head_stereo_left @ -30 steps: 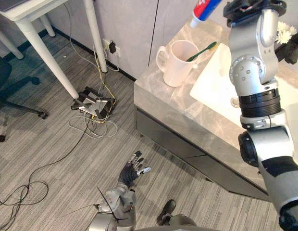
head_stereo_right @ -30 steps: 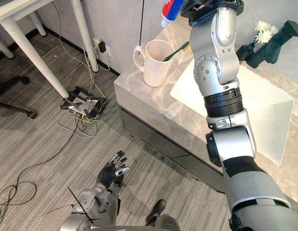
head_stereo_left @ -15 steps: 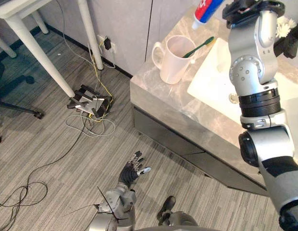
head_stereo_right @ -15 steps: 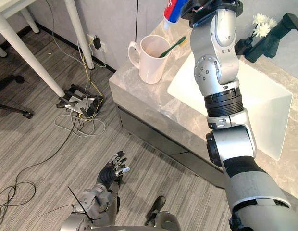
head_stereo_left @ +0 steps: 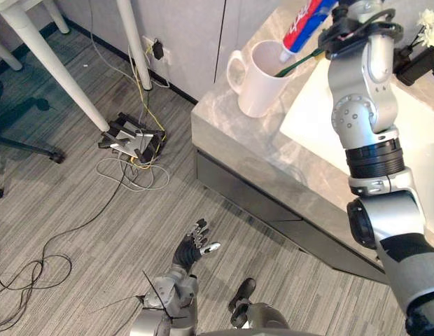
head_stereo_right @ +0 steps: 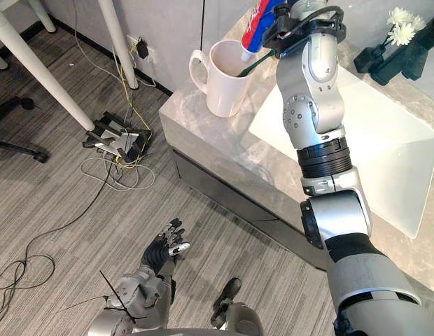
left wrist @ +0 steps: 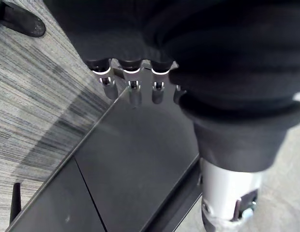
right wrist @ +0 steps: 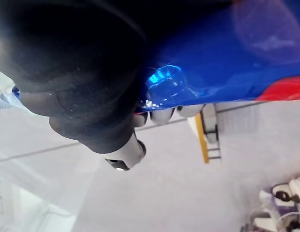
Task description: Organize washtable
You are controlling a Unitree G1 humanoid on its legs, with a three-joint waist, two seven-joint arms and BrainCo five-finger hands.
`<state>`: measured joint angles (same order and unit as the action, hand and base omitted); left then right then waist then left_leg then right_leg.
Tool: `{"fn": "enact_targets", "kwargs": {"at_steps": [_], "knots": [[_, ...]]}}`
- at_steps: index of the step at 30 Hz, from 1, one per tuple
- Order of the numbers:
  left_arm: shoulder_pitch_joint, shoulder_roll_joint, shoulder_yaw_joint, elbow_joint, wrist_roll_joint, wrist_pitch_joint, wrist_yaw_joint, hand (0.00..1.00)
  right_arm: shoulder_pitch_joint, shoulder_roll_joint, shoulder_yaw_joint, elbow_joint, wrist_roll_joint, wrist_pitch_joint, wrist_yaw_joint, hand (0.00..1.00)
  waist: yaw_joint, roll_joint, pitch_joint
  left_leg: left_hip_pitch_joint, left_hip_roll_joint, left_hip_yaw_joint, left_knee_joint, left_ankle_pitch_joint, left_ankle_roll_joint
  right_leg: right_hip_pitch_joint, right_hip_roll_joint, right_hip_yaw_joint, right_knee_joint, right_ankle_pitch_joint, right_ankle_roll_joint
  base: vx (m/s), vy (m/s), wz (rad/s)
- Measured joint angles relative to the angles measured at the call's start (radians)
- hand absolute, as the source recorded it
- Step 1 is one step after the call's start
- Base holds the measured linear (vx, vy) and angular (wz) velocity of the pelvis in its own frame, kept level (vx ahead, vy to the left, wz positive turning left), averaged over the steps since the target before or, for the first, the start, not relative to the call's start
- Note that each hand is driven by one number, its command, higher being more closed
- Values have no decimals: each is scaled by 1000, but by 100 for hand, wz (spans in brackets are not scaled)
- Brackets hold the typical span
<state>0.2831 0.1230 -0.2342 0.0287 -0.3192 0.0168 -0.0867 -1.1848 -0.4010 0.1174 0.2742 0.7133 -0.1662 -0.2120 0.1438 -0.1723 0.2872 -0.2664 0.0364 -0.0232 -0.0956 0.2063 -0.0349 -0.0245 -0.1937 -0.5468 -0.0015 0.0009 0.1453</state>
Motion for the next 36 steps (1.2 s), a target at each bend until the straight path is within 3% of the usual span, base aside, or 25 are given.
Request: {"fn": "enact_targets", "kwargs": {"at_steps": [36], "knots": [[-29,1,0,4,8,-1,6,0,36,49,50,-26,-38,21,2,100,-2,1,20,-6,4,0,-1,0,0,-16,0,1,17,0,0,-6,4,0]]}}
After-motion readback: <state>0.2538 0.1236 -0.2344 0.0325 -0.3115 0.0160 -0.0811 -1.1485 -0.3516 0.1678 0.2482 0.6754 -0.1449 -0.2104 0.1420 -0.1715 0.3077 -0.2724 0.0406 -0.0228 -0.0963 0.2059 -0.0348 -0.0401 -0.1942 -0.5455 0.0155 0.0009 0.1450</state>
